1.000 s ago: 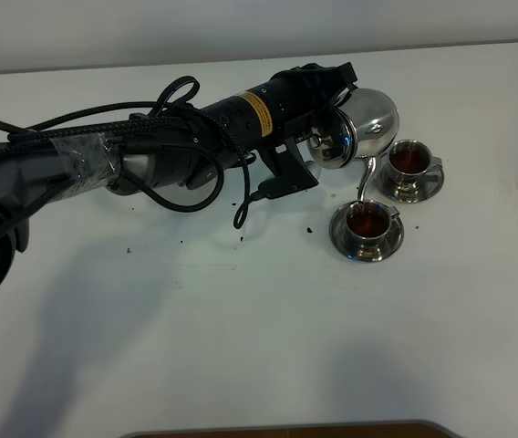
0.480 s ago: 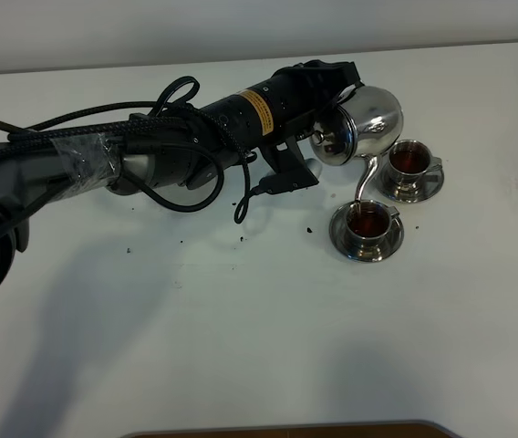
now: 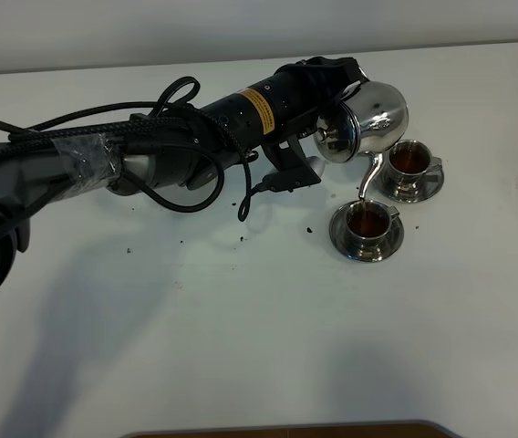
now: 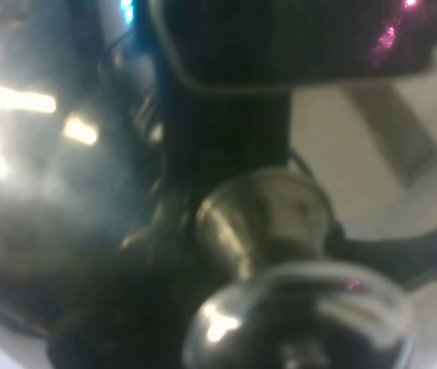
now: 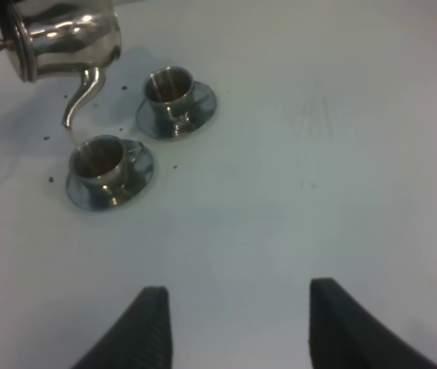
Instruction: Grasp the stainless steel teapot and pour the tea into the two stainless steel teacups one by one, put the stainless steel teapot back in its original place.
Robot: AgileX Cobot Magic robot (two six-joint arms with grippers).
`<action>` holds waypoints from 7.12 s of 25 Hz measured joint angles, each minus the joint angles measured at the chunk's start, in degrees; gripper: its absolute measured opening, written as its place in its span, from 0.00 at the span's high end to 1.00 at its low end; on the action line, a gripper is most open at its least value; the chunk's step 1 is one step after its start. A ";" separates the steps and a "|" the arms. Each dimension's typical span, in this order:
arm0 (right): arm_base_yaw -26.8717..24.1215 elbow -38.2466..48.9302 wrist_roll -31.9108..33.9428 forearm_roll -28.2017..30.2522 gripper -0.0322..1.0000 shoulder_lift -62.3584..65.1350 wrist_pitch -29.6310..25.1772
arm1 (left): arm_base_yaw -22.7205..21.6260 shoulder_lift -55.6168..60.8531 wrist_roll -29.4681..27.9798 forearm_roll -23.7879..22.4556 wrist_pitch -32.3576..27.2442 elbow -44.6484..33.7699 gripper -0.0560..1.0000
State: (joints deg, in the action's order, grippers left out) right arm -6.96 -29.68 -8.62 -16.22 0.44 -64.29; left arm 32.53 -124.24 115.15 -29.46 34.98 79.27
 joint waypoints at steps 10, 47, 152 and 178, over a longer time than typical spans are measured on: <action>0.00 0.00 0.00 0.00 0.56 0.00 0.00 | 0.00 -1.64 1.49 0.00 3.58 0.00 0.72; 0.00 0.00 0.00 0.00 0.56 0.00 0.00 | 0.00 -1.64 -14.92 10.17 -4.90 0.00 0.72; 0.00 0.00 0.00 0.00 0.56 0.00 0.00 | -13.50 14.10 -114.21 27.27 -80.28 0.19 0.72; 0.00 0.00 0.00 0.00 0.56 0.00 0.00 | -13.50 5.61 -112.75 27.44 -77.35 4.02 0.72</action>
State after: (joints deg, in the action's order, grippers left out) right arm -6.96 -29.68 -8.62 -16.22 0.44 -64.29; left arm 19.03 -118.64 2.40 -2.01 -42.37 83.29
